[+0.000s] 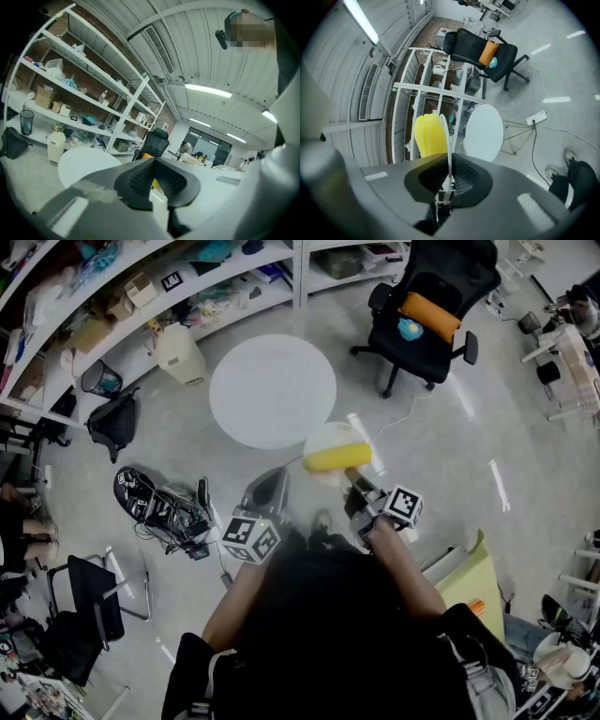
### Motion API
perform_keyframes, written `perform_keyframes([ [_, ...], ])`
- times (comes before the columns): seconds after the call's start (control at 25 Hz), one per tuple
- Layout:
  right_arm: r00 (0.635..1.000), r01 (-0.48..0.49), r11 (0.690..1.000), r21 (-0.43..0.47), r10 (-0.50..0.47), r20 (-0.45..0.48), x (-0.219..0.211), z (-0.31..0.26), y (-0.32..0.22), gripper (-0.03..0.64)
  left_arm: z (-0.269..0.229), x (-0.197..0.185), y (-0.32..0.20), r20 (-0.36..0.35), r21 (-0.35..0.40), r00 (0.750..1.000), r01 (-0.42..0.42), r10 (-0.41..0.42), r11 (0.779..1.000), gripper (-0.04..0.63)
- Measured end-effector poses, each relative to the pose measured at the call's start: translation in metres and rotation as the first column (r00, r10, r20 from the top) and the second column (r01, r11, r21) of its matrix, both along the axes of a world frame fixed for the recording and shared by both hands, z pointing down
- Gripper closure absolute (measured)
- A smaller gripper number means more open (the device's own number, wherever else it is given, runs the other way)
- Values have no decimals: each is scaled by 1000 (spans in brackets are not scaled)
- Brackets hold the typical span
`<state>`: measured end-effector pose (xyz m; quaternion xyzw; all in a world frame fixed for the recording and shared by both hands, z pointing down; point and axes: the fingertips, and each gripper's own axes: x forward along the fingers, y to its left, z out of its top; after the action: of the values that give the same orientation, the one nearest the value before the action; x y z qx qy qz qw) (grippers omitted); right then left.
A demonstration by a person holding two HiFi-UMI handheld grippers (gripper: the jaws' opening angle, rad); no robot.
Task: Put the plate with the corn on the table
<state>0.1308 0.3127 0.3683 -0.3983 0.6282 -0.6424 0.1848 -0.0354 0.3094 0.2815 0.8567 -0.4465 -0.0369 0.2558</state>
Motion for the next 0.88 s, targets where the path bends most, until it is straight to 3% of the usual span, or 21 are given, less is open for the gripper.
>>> perform_keyframes([
  [0.88,998,27,1000,-3,-26,62,-5,-1,-13,591,-1,-2,-19,4,1,1000,26,-26,1000,591],
])
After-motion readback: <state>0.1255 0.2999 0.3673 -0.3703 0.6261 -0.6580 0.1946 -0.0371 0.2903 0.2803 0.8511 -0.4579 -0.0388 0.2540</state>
